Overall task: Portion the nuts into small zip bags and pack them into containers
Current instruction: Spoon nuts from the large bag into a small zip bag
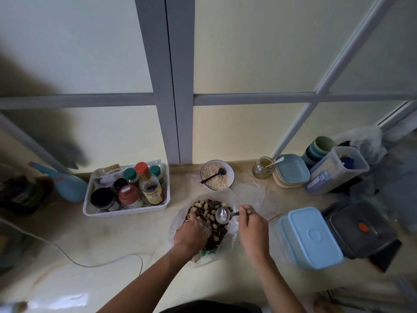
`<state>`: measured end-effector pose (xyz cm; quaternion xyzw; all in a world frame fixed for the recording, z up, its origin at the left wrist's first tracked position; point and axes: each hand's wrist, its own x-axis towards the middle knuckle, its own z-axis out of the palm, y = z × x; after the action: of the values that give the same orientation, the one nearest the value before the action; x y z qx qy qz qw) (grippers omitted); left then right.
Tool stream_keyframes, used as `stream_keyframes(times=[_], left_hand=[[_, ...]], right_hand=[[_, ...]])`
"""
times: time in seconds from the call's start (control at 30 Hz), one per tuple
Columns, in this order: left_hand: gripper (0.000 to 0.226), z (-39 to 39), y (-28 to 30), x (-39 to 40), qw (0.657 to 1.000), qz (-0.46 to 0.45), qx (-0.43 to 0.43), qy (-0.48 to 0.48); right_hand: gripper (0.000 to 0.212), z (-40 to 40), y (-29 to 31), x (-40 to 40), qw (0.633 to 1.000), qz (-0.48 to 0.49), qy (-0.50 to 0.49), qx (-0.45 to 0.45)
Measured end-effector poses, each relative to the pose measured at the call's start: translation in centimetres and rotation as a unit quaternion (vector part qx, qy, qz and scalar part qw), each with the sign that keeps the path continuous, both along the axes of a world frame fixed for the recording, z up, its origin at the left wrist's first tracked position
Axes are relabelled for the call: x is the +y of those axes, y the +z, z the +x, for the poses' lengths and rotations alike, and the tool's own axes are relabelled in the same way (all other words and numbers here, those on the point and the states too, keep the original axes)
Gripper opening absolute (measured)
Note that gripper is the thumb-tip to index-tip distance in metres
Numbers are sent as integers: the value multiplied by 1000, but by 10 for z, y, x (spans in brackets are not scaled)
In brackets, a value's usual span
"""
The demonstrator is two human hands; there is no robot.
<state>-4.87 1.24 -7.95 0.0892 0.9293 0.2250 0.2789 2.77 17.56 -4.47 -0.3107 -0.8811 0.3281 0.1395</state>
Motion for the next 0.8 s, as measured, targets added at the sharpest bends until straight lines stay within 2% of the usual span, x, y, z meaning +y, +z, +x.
stream_keyframes(times=[0.13,0.23,0.37,0.43,0.57,0.63,0.8], left_hand=[[65,1,-1,-3,1000,-16,-8,13],[63,3,-3,-4,1000,-16,0,27],[65,8,-2,-3,999,-20,13,30],[65,10,-2,-3,999,-26,19,26],[59,11,-1,-6,999,-45,29,5],[58,10,-1,-7,999,-47,24,5],[58,8,0,-10,999,-31,13,5]], right_hand=[[26,-3,7,-19,995,74,62,2],[29,-5,9,-30,986,121,115,-18],[37,-2,2,-45,982,115,148,-14],[45,-1,-5,-51,986,106,130,4],[55,0,-15,-52,998,-15,55,-14],[42,0,-15,-48,996,-84,17,-23],[33,-2,-13,-31,961,-274,-38,-15]])
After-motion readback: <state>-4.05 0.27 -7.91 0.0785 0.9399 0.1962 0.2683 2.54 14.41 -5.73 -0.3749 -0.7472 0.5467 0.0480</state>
